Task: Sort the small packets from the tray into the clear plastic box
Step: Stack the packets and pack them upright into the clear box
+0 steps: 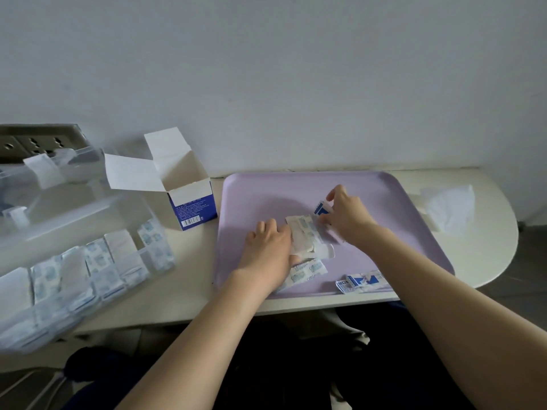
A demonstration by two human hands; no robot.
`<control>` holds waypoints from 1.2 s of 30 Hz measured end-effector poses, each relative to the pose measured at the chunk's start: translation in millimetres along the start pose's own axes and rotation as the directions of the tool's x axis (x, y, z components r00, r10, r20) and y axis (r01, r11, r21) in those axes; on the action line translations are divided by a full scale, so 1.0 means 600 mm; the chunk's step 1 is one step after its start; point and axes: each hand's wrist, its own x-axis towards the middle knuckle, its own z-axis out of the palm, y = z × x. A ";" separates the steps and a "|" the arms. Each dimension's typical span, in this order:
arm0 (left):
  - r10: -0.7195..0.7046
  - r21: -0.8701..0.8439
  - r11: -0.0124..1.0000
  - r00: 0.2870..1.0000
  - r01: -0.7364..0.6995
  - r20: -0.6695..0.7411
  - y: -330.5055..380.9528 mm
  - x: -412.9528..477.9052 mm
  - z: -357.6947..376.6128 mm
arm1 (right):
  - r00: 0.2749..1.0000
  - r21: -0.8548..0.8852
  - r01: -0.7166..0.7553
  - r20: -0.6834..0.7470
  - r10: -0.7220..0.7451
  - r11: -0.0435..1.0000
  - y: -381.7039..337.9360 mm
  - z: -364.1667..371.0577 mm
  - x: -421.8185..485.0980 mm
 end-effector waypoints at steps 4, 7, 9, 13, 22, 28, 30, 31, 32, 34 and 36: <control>0.008 -0.098 0.995 1.000 -0.007 0.017 -0.002 -0.012 -0.007 | 0.991 0.172 0.116 0.047 -0.126 0.978 -0.016 -0.009 -0.021; -0.076 -0.177 0.982 0.996 0.067 -0.045 -0.009 -0.015 -0.012 | 0.955 0.015 0.216 0.207 -0.214 0.976 -0.026 0.002 -0.045; -0.100 -0.163 0.983 0.992 0.088 -0.072 -0.013 -0.016 -0.013 | 0.964 -0.150 0.186 0.219 -0.151 0.971 -0.028 0.007 -0.055; -0.078 -0.129 0.989 0.997 0.075 -0.021 -0.014 -0.019 -0.007 | 0.970 -0.262 0.133 0.232 -0.072 0.956 -0.045 0.013 -0.069; -0.058 -0.243 0.968 0.998 0.057 -0.001 -0.027 -0.017 0.003 | 0.936 -0.207 0.192 0.332 -0.116 0.959 -0.062 0.043 -0.073; 0.033 -0.104 0.994 0.993 -0.045 -0.117 -0.032 -0.008 0.008 | 0.882 -0.325 0.415 0.374 -0.288 0.850 -0.067 0.035 -0.093; 0.047 -0.056 0.997 0.990 -0.055 -0.132 -0.029 -0.008 0.005 | 0.872 -0.374 0.463 0.353 -0.338 0.803 -0.067 0.040 -0.095; 0.046 -0.034 0.998 0.991 -0.051 -0.125 -0.029 -0.009 0.003 | 0.872 -0.368 0.468 0.342 -0.350 0.804 -0.066 0.044 -0.096; 0.036 -0.026 0.999 0.993 -0.039 -0.111 -0.029 -0.011 0.001 | 0.874 -0.351 0.457 0.345 -0.341 0.817 -0.066 0.048 -0.097; -0.002 -0.059 0.998 0.997 -0.002 -0.072 -0.031 -0.015 -0.004 | 0.883 -0.337 0.441 0.329 -0.335 0.832 -0.066 0.052 -0.098; -0.042 -0.094 0.995 0.998 0.037 -0.052 -0.031 -0.019 -0.014 | 0.884 -0.358 0.461 0.271 -0.381 0.812 -0.065 0.049 -0.098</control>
